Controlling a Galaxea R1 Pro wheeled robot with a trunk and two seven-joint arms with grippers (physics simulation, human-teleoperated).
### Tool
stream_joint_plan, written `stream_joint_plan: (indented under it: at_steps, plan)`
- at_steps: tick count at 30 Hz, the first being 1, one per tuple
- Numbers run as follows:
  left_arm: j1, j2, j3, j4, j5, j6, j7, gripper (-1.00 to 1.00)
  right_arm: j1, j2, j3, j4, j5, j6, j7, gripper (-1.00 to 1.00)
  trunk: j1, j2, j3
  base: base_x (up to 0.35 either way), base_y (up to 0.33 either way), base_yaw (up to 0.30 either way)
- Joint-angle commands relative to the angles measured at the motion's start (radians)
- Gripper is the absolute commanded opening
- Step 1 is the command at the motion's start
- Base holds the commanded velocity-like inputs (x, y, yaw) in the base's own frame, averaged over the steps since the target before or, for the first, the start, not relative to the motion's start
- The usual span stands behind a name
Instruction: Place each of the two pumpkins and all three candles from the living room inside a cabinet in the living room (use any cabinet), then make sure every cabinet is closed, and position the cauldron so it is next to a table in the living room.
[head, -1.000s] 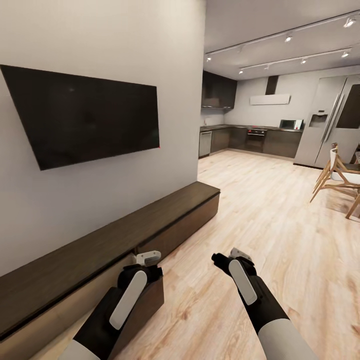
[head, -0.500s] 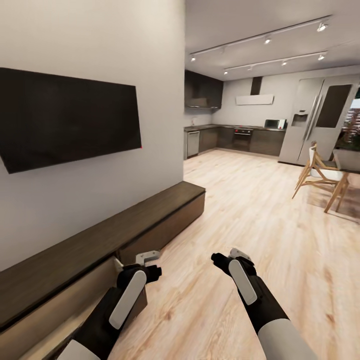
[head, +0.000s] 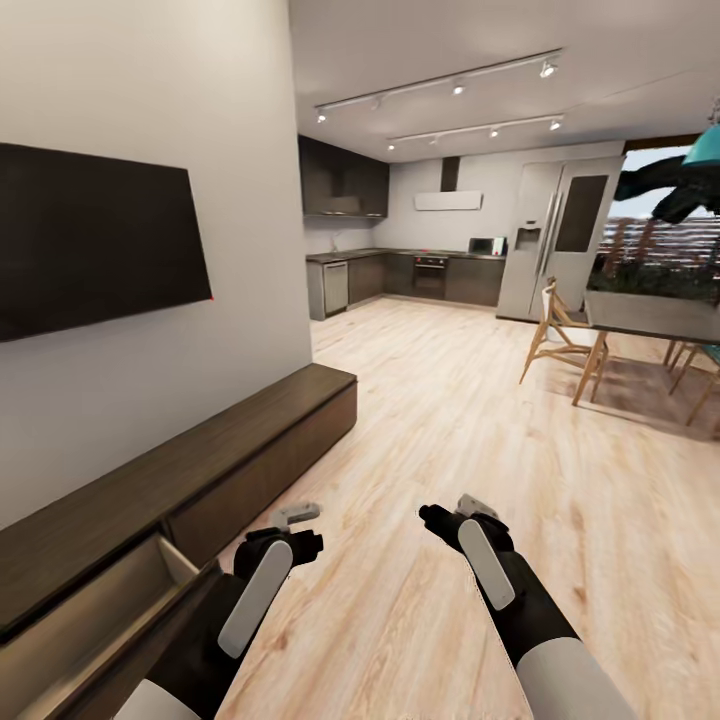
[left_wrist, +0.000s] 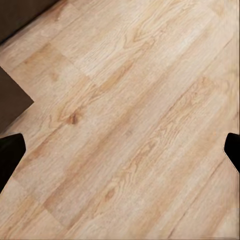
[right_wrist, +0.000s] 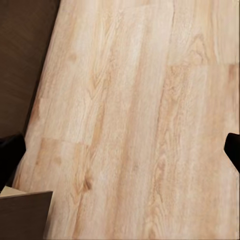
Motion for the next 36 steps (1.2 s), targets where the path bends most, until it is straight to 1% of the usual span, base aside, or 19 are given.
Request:
stream_joint_plan:
  at_steps: [1, 13, 19, 29, 34, 36]
  plan:
    - [-0.001, 0.000, -0.001, -0.001, 0.010, 0.001, 0.010, 1.00, -0.001, 0.000, 0.002, -0.001, -0.010, 0.000, -0.009, 1.00, 0.000, -0.001, -0.001, 0.000, -0.117, -0.290]
    - [-0.001, 0.002, 0.000, -0.001, 0.011, 0.003, 0.010, 1.00, -0.001, -0.002, 0.002, 0.001, -0.010, 0.001, -0.003, 1.00, 0.000, -0.001, -0.001, 0.000, -0.021, -0.290]
    - [-0.001, 0.002, -0.001, -0.001, 0.011, 0.003, 0.010, 1.00, -0.001, -0.007, 0.001, 0.033, -0.010, -0.001, 0.002, 1.00, 0.000, -0.001, -0.001, 0.000, 0.000, -0.290]
    - [-0.001, 0.002, -0.001, 0.000, 0.011, 0.004, 0.009, 1.00, -0.001, -0.009, 0.002, 0.040, -0.008, -0.005, 0.004, 1.00, 0.000, -0.001, -0.002, 0.018, 0.000, -0.284]
    - [-0.001, 0.002, -0.002, 0.002, 0.011, 0.004, 0.008, 1.00, -0.001, -0.009, 0.005, 0.039, 0.006, -0.007, 0.007, 1.00, 0.000, -0.001, -0.003, 0.133, 0.000, -0.082]
    - [-0.001, 0.002, -0.003, 0.002, 0.011, 0.004, 0.007, 1.00, -0.001, -0.009, 0.004, 0.039, 0.004, -0.007, 0.007, 1.00, 0.000, -0.001, -0.003, 0.184, 0.000, -0.015]
